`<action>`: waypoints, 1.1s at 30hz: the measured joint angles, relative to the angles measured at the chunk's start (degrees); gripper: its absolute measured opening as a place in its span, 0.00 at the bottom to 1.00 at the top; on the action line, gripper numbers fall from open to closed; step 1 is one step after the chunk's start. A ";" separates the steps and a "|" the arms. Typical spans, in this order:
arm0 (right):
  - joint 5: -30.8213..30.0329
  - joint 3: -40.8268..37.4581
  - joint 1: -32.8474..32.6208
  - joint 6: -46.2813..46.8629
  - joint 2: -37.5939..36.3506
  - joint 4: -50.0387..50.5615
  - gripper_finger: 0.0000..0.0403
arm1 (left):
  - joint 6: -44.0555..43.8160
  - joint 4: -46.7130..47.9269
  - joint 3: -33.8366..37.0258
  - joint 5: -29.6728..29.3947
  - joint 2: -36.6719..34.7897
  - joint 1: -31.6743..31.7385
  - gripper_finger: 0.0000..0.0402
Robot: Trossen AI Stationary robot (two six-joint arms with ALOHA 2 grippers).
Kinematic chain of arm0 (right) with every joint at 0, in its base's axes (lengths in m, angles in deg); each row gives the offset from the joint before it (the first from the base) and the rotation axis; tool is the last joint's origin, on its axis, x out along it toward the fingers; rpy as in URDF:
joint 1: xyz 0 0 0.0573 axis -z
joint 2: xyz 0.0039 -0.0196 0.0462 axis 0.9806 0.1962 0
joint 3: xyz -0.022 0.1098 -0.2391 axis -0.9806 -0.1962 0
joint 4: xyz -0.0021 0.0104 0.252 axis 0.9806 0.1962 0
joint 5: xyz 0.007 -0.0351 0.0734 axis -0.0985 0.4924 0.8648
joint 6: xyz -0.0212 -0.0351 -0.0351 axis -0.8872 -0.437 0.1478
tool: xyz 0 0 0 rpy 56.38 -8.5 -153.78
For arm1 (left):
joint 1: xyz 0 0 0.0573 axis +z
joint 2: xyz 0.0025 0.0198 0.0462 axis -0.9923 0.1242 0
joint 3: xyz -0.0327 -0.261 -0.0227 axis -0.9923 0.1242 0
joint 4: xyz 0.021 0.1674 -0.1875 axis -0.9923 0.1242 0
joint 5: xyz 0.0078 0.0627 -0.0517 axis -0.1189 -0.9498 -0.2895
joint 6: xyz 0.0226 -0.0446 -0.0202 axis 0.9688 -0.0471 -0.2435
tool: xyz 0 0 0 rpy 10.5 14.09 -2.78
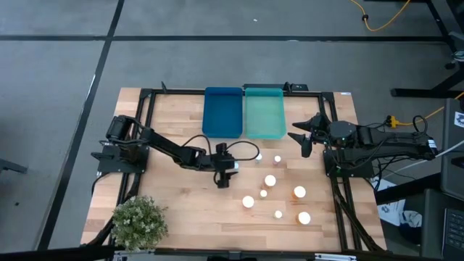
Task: Pick and place medicine bottles into bin by pill shape (circle, oval)
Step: Put the bottom blue pill bottle into the blue bin
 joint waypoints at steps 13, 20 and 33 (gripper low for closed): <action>0.00 0.00 0.00 0.01 0.00 0.00 0.60 | -0.15 0.16 0.00 -0.09 0.00 0.00 0.49; 0.00 0.00 0.00 -0.03 0.00 0.00 0.60 | -0.15 -0.04 0.00 -0.15 -0.02 0.02 0.27; 0.00 0.00 0.02 -0.01 0.02 -0.13 0.60 | 9.26 2.92 -3.28 -10.13 -18.20 11.31 0.21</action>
